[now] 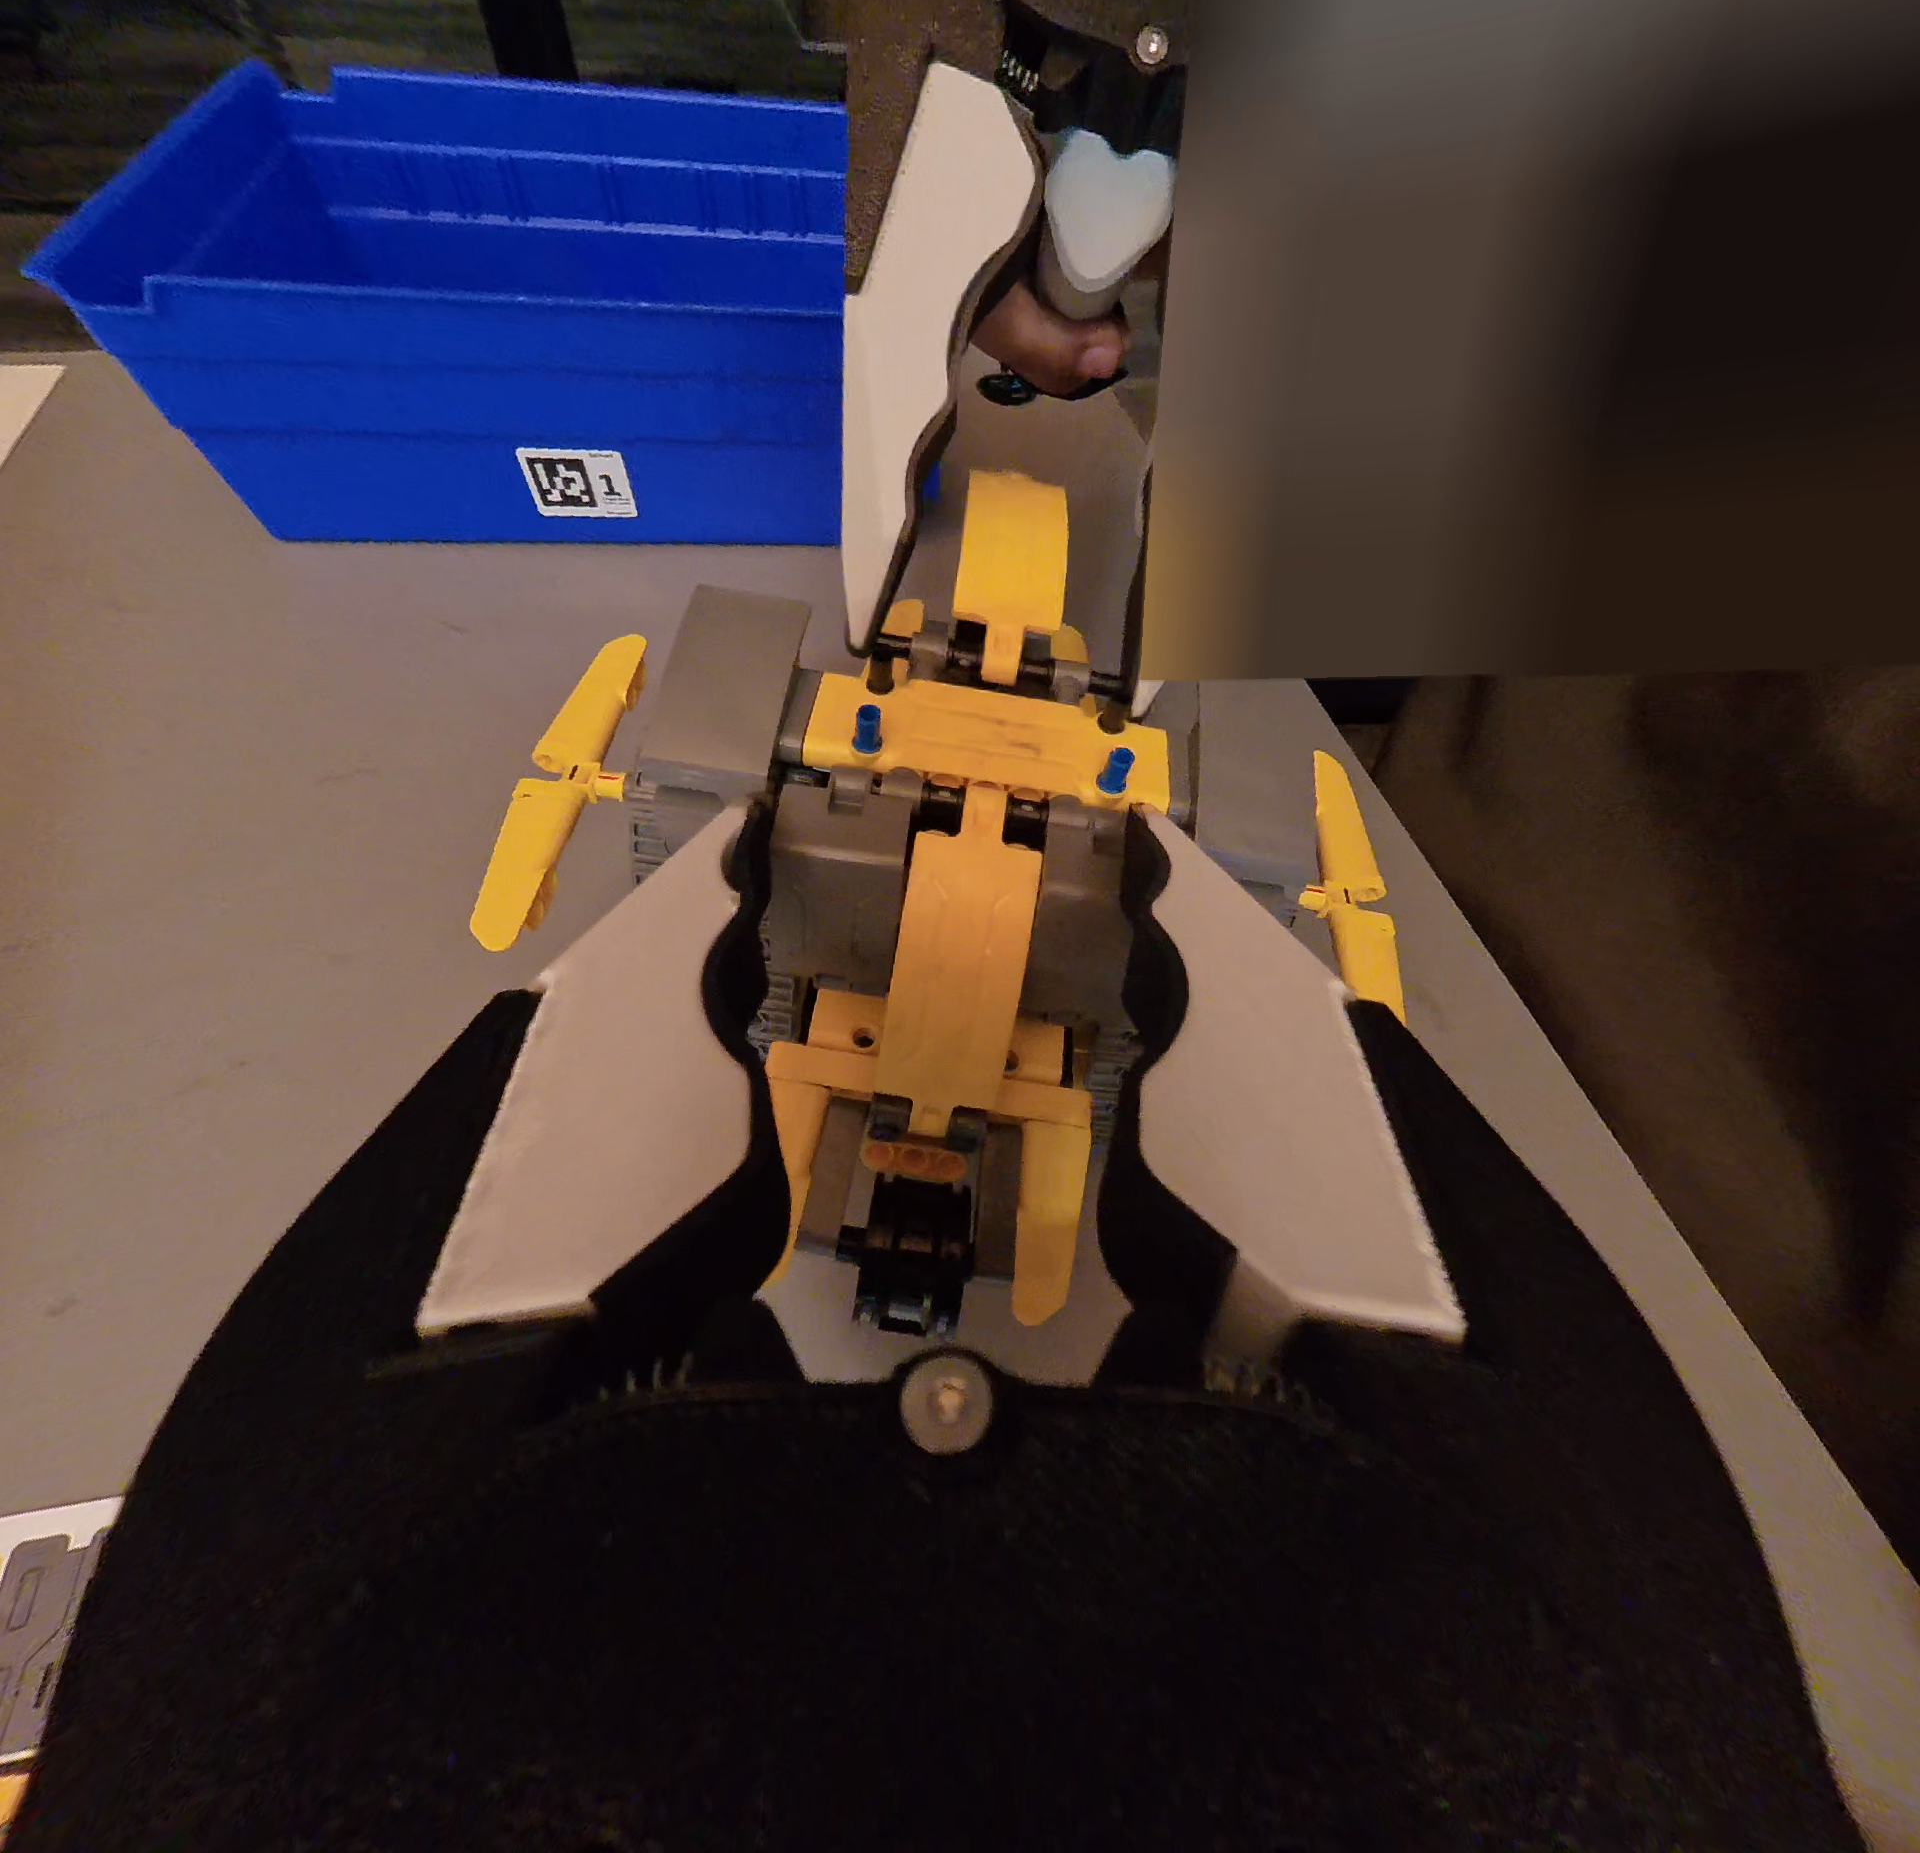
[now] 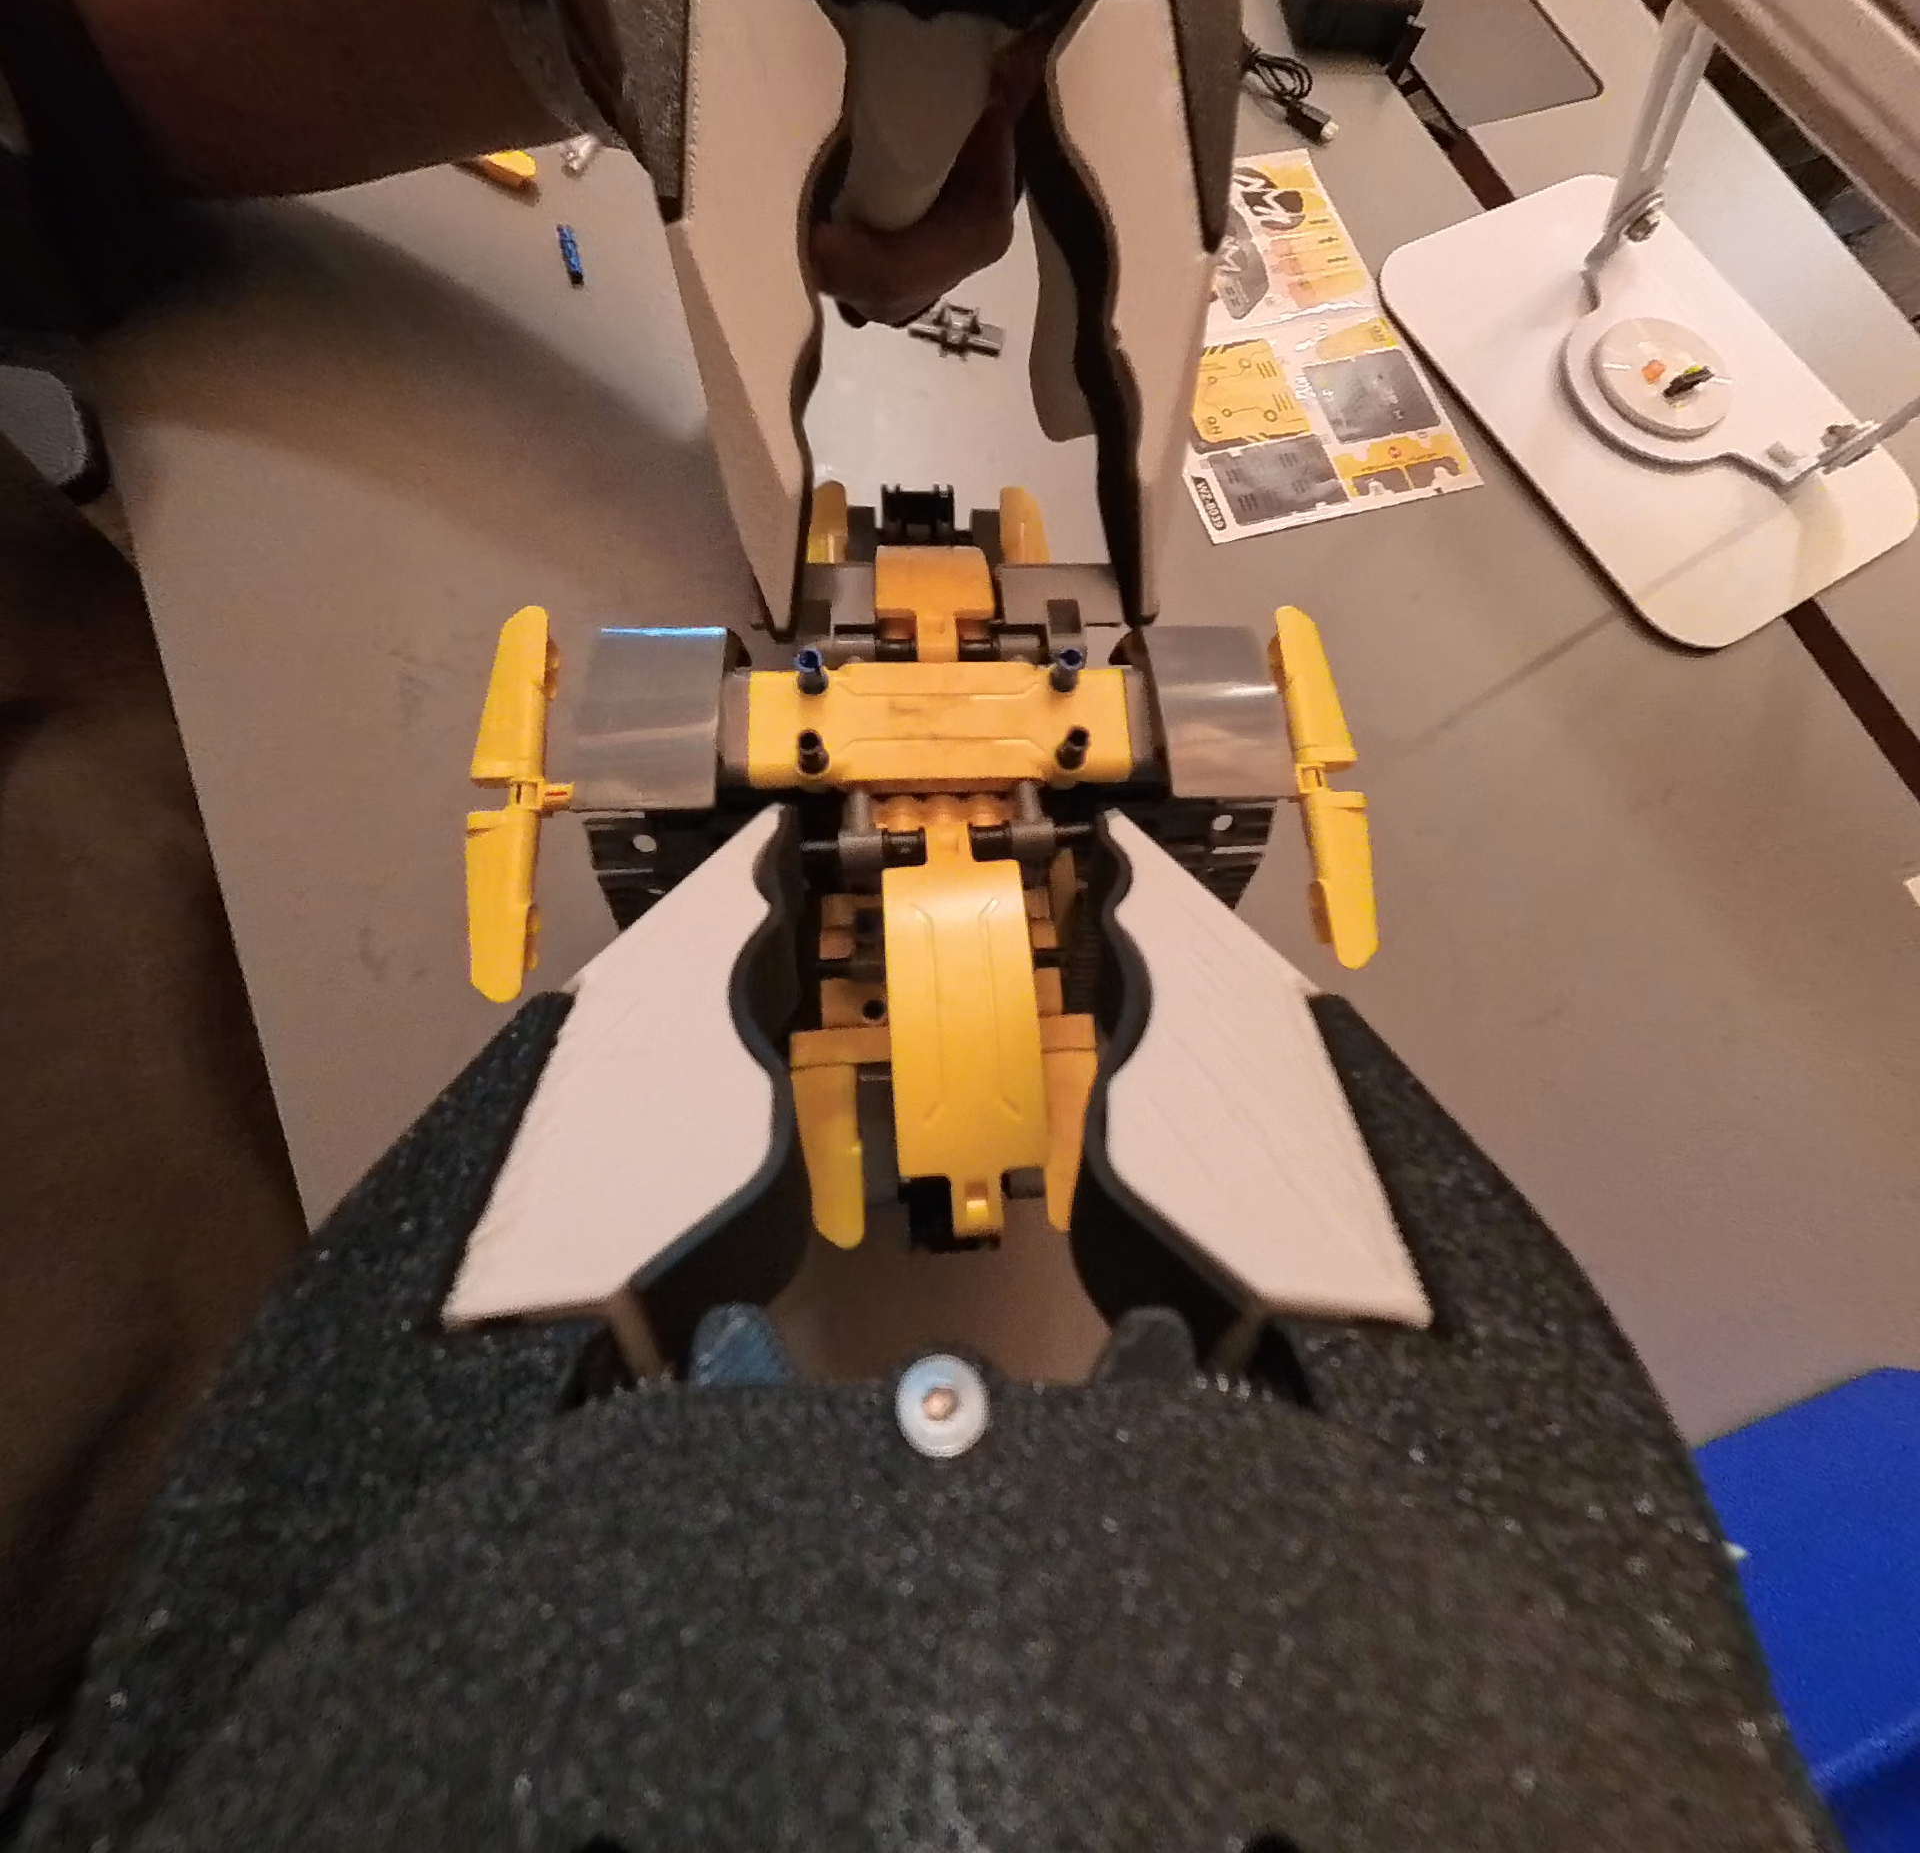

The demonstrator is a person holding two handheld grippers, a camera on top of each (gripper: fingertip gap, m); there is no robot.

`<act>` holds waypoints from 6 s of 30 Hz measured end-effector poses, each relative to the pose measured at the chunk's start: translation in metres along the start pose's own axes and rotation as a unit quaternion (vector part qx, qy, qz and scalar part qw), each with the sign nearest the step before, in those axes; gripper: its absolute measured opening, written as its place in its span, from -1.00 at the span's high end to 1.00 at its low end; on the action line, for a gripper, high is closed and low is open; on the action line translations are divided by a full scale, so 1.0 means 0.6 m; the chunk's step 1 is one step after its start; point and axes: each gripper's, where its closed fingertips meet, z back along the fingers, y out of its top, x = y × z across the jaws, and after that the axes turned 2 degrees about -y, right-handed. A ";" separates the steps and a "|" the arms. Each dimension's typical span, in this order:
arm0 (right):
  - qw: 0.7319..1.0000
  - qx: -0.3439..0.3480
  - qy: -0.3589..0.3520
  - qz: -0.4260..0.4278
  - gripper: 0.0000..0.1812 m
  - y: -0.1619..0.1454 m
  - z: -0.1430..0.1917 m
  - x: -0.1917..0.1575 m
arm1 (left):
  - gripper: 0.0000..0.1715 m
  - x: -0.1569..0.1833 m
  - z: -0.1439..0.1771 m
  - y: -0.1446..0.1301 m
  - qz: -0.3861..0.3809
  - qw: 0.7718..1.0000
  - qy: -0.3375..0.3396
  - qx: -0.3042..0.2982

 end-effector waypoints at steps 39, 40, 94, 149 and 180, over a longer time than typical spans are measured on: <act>0.999 0.040 0.001 -0.007 0.40 0.004 -0.003 0.000 | 0.04 0.007 0.002 -0.024 0.013 0.999 -0.027 -0.031; 0.999 0.042 0.002 -0.009 0.40 0.004 -0.003 0.000 | 0.06 0.008 0.003 -0.024 0.012 0.999 -0.027 -0.029; 0.997 0.077 0.020 0.016 0.34 -0.005 -0.018 -0.008 | 0.09 0.010 -0.001 -0.025 0.010 0.999 -0.016 -0.050; 0.890 0.255 -0.307 0.221 0.98 0.089 0.159 -0.013 | 0.20 0.077 -0.025 0.138 0.134 0.982 0.087 0.102; 0.645 0.043 -0.512 0.566 0.99 0.117 0.138 -0.055 | 0.47 0.082 0.018 0.159 0.338 0.895 -0.103 0.272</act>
